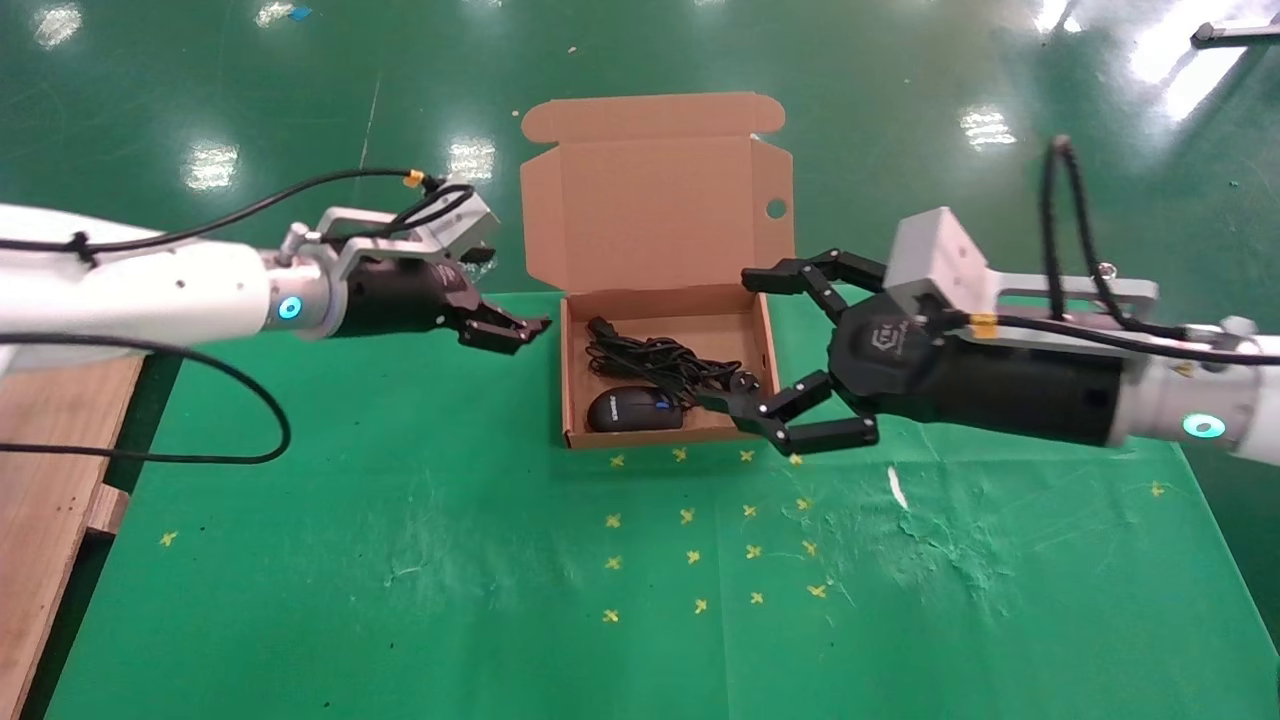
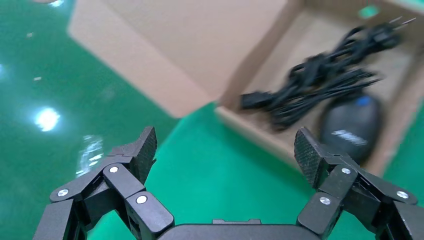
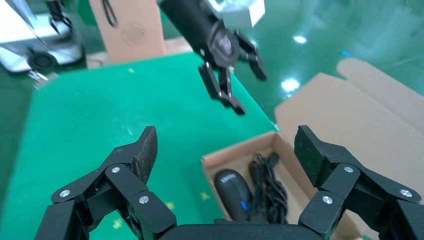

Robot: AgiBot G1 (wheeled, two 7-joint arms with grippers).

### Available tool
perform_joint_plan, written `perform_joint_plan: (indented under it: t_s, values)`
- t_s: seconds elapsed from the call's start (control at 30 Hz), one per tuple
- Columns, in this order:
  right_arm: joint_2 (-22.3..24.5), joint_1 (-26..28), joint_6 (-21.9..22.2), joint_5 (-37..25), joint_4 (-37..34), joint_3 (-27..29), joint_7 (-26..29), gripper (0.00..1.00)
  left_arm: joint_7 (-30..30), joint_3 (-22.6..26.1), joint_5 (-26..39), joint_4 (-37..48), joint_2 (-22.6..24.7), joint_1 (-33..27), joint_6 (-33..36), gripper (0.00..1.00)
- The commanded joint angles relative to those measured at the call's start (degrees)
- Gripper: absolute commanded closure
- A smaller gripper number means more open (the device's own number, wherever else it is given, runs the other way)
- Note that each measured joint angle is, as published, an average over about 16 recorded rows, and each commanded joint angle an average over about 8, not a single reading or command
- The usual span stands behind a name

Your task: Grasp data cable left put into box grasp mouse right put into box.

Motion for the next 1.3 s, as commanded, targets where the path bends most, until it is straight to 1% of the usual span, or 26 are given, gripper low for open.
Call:
perform_joint_plan:
  t_s: [0.03,0.8,0.93,1.3]
  values:
    - [1.08,-0.93,-0.73,1.72,1.32,0.5,0.66,0.0,0.5,-1.55,-1.9,-1.53,-1.16,1.31,1.6,0.0]
    - [13.17,-11.4,-8.91,21.01,16.09,6.11,8.07,0.0,6.18,-19.2,-23.58,-18.95,-14.36,16.22,19.93,0.0]
    - [14.1,-12.2,-9.54,22.5,17.21,6.52,8.63,0.0,7.17,-22.29,-27.38,-22.0,-16.67,18.83,23.13,0.0]
    - [14.17,-12.22,-9.58,22.62,17.24,6.49,8.63,0.0,9.89,-30.74,-37.74,-30.33,-22.98,25.96,31.89,0.0]
